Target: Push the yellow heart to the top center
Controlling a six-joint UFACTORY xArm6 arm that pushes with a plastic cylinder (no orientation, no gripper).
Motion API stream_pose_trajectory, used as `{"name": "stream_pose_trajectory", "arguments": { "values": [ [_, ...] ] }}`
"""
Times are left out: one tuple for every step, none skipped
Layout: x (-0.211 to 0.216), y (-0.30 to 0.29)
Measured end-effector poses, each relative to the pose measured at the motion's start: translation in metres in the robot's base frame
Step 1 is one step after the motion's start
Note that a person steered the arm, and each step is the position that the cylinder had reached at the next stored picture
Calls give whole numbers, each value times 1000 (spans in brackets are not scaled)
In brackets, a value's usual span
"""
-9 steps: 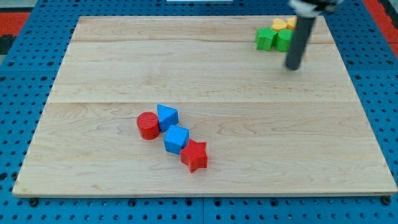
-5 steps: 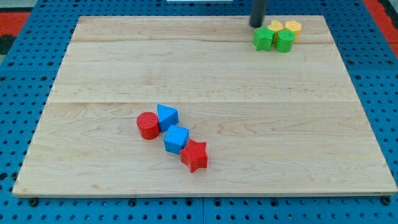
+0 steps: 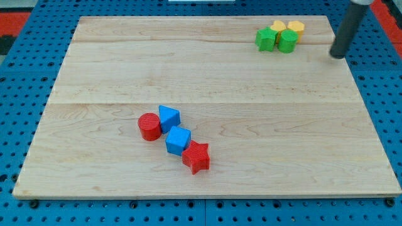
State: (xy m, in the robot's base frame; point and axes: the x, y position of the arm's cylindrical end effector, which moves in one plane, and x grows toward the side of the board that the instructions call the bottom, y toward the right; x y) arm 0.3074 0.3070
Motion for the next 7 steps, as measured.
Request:
{"name": "stream_pose_trajectory", "arguments": {
  "values": [
    [-22, 36],
    [-38, 18],
    [-76, -70],
    [-75, -140],
    [-60, -192],
    [-62, -251],
    [-76, -293]
  ]
}}
